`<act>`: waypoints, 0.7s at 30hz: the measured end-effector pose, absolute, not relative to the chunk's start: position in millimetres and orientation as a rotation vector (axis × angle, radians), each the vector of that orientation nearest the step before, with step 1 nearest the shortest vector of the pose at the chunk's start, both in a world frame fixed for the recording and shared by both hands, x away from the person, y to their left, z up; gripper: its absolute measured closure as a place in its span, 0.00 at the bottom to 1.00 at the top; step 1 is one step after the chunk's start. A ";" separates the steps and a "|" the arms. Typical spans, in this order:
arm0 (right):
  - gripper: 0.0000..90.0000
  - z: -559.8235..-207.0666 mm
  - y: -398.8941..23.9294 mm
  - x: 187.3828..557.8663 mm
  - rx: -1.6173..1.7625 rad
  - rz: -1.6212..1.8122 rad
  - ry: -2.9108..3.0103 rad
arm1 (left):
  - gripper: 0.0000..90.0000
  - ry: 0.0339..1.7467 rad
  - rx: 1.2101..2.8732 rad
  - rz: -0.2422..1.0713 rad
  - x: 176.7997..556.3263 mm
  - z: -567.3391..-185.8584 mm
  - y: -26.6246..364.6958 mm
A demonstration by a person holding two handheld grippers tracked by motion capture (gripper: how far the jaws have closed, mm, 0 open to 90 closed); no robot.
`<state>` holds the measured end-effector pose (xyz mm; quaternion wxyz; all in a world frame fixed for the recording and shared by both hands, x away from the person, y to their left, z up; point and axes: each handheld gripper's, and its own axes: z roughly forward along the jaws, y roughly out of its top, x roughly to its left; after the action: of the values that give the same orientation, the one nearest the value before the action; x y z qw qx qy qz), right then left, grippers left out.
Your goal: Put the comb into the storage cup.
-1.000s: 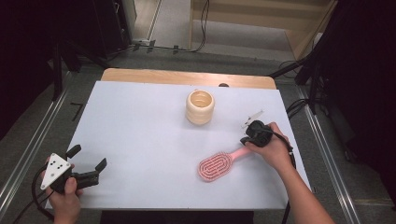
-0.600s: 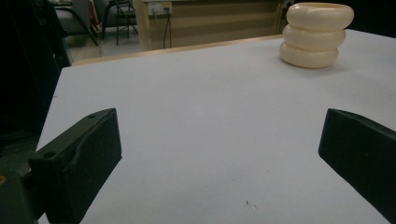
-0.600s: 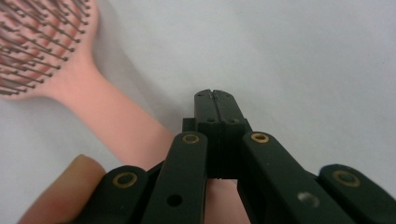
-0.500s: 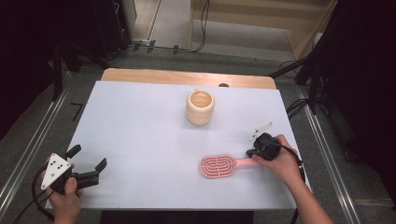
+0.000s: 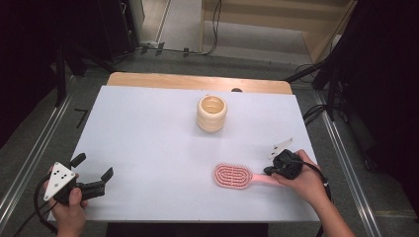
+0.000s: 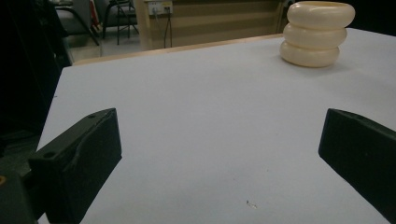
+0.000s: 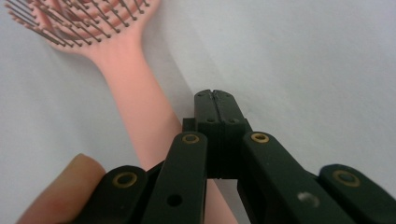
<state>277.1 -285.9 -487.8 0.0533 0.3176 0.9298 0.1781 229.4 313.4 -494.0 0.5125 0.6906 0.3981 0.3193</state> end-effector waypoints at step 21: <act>0.40 -468.9 -280.3 277.3 0.892 0.628 2.854 | 0.00 0.957 1.663 0.766 229.5 -494.0 313.4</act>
<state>277.3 -280.3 -468.9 0.0430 0.2917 0.9332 0.2055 229.5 313.4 -494.0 0.5123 0.6914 0.3977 0.3184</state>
